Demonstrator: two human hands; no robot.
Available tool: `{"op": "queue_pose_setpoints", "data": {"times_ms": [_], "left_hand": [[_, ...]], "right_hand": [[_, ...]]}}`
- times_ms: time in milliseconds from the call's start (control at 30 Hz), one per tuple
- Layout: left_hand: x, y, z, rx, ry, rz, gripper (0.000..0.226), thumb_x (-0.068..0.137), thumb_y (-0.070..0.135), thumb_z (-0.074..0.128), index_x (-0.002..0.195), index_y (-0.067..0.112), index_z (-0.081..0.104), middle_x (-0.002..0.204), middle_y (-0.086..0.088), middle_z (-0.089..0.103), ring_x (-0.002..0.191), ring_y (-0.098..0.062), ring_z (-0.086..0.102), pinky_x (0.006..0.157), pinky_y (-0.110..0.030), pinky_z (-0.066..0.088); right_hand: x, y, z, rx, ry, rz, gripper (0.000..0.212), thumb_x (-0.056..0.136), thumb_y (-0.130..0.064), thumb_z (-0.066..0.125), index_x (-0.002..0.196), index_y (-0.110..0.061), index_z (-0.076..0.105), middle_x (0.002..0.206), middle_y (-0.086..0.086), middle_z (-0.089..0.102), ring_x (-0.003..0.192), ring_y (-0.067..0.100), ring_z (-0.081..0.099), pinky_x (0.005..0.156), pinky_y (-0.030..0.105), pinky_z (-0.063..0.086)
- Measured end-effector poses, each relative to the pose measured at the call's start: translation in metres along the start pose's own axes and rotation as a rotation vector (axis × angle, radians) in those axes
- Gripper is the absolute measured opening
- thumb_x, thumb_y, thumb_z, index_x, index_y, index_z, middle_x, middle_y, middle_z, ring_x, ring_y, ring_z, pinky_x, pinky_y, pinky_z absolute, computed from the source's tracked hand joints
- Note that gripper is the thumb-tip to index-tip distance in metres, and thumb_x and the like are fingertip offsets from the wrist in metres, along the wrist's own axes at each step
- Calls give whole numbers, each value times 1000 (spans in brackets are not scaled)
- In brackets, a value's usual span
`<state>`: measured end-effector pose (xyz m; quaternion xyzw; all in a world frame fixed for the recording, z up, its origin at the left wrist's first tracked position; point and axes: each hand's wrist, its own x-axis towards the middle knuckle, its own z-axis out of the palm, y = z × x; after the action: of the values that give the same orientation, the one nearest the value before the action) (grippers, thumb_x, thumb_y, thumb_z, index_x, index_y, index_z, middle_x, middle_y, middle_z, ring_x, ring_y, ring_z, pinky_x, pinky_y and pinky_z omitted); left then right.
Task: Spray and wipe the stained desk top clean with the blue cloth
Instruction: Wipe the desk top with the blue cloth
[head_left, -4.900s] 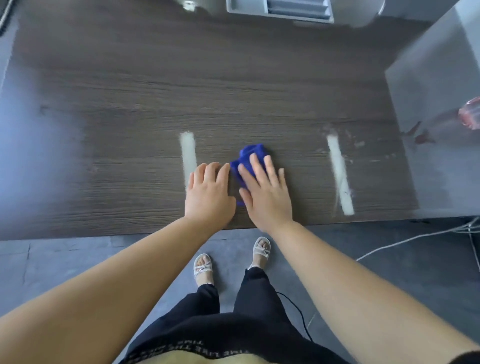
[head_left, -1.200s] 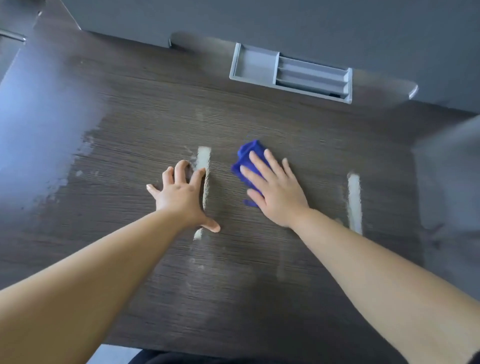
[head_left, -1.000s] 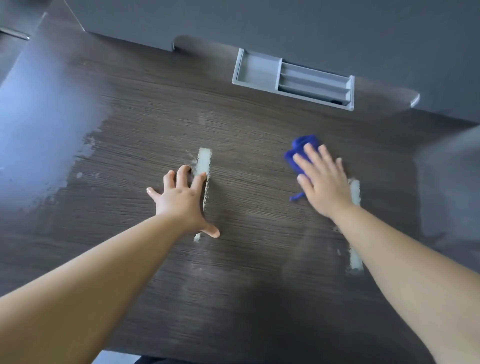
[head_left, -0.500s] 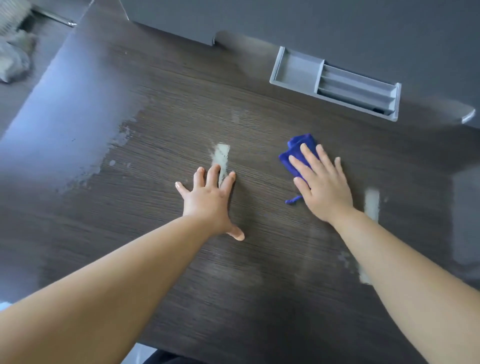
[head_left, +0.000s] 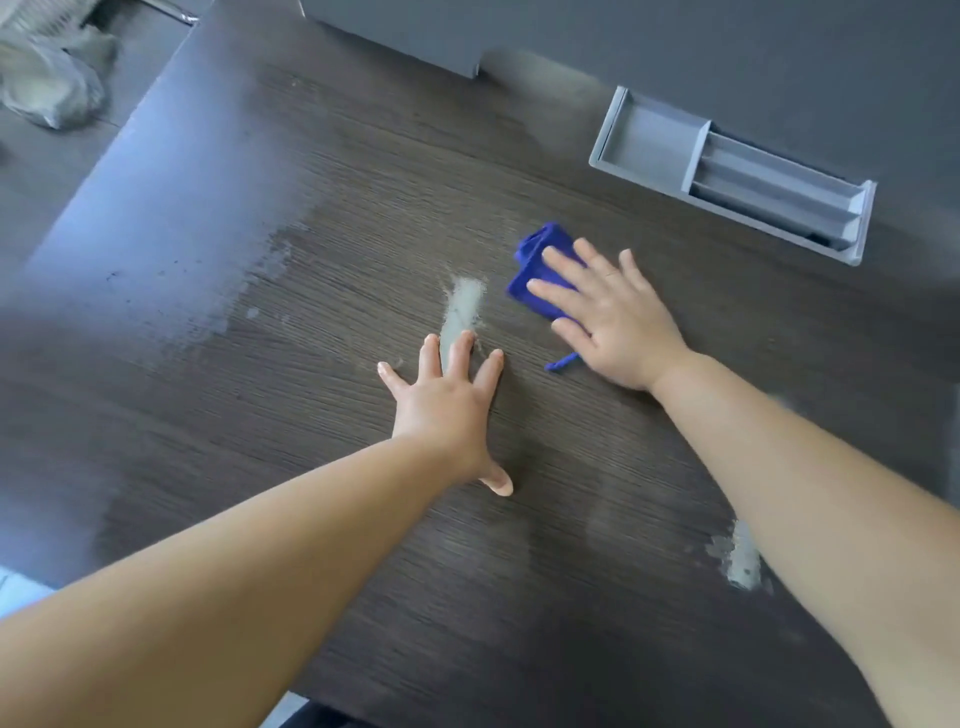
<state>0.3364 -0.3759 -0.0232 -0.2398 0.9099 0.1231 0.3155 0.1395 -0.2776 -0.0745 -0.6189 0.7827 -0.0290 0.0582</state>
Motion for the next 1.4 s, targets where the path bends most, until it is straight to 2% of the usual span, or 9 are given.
{"op": "queue_pose_setpoints", "data": {"times_ms": [167, 400, 633, 700, 867, 1033, 1100, 1300, 1400], "left_hand": [[1, 0, 0, -1, -1, -1, 136, 48, 69, 77, 149, 28, -5, 154, -3, -10, 142, -36, -8, 103, -74, 13], [0, -1, -1, -8, 1, -3, 136, 49, 69, 77, 149, 28, -5, 155, -4, -9, 142, -36, -7, 103, -73, 13], [0, 0, -3, 18, -6, 10, 136, 49, 70, 76, 149, 28, -5, 155, -5, -9, 142, -38, -7, 102, -74, 14], [0, -1, -3, 14, -2, 12, 136, 48, 71, 76, 149, 28, -4, 155, -5, -9, 142, -37, -7, 103, -73, 14], [-4, -2, 0, 10, 31, 12, 134, 47, 72, 75, 149, 30, -3, 156, -4, -8, 143, -34, -8, 104, -72, 14], [-8, 6, 0, -74, 55, -23, 119, 58, 60, 77, 148, 30, 7, 154, -4, 2, 142, -32, 0, 108, -64, 17], [-9, 21, 0, -135, 110, -20, 96, 65, 52, 74, 143, 28, 23, 149, -3, 13, 139, -30, 8, 108, -62, 21], [-12, 94, 5, -148, 186, 140, 69, 78, 41, 62, 138, 25, 34, 147, -5, 21, 135, -29, 15, 108, -50, 26], [-12, 131, 9, -118, 157, 165, 65, 80, 39, 60, 138, 24, 35, 148, -6, 19, 136, -31, 14, 109, -50, 25]], "right_hand": [[64, 0, -9, 89, 51, 747, 50, 100, -44, 26, 148, -31, 24, 160, -3, 7, 146, 27, 0, 114, 57, 7], [23, -45, 2, 21, -15, 129, 50, 97, -41, 25, 144, -30, 37, 156, 0, 25, 143, 30, 19, 110, 60, 18], [-50, -5, -4, 126, 80, 1243, 52, 101, -41, 26, 151, -28, 19, 160, 0, 3, 146, 27, -3, 114, 57, 7], [-33, -34, -2, 123, 56, 1142, 55, 100, -43, 27, 151, -27, 17, 160, 2, 2, 146, 29, -4, 115, 56, 6], [-65, -61, 4, 35, -59, 460, 50, 100, -40, 34, 148, -30, 25, 159, -3, 11, 146, 26, 4, 114, 57, 12], [-158, -27, 1, 108, 34, 1194, 51, 101, -40, 29, 150, -30, 21, 160, -2, 5, 146, 25, 0, 115, 56, 9], [-166, -47, 5, 123, 26, 1319, 53, 101, -41, 27, 151, -27, 17, 160, 0, 2, 146, 27, -3, 115, 56, 9], [-166, -67, 13, 31, -29, 575, 52, 96, -45, 26, 144, -28, 36, 155, 0, 26, 144, 29, 19, 110, 60, 22], [-212, 4, 8, 69, -37, 789, 49, 99, -42, 29, 147, -32, 28, 158, -6, 14, 146, 23, 7, 114, 56, 15]]}}
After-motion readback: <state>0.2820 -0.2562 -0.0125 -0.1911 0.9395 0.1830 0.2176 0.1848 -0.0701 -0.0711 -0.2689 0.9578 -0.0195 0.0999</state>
